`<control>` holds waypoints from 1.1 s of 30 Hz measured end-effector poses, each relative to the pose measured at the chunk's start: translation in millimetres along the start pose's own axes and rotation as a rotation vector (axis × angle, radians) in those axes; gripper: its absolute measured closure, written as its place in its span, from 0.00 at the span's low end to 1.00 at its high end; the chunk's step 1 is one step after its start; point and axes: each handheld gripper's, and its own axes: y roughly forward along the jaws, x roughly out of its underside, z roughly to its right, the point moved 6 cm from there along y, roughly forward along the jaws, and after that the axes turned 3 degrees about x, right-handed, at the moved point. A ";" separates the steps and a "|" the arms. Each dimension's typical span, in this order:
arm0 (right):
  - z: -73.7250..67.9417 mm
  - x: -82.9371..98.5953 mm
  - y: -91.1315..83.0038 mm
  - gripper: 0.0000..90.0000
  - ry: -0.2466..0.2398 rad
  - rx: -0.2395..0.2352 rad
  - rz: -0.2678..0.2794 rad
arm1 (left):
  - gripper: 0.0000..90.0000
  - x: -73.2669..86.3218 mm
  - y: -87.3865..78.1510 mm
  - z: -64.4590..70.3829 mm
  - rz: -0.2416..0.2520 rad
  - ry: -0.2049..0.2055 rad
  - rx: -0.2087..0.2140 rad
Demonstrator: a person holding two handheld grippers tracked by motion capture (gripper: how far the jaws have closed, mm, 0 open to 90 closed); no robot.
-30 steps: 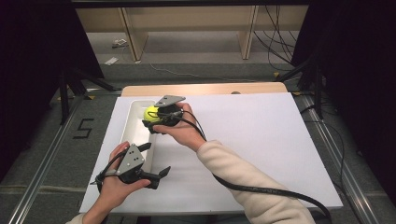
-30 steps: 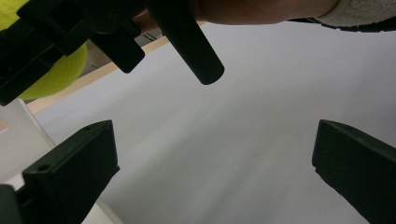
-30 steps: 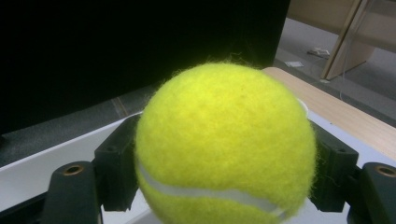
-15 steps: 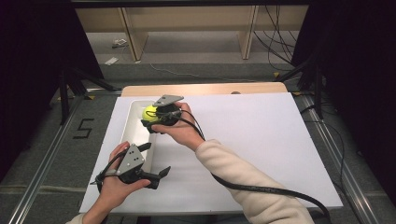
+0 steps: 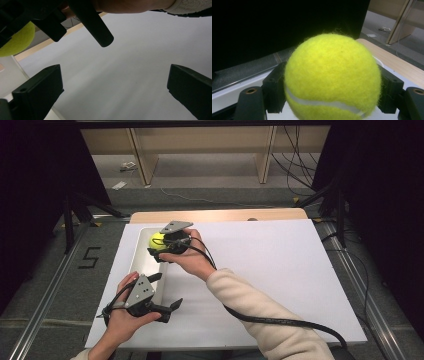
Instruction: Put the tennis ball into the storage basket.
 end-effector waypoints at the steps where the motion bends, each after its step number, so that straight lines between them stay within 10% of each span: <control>1: -0.4 -0.1 0.3 0.30 -0.003 -0.004 -0.003 | 0.00 0.0 -0.1 0.0 0.000 0.000 0.000; 33: -5.4 -3.2 10.0 0.30 0.003 -0.018 -0.008 | 0.00 0.7 0.4 0.6 -0.006 -0.002 0.004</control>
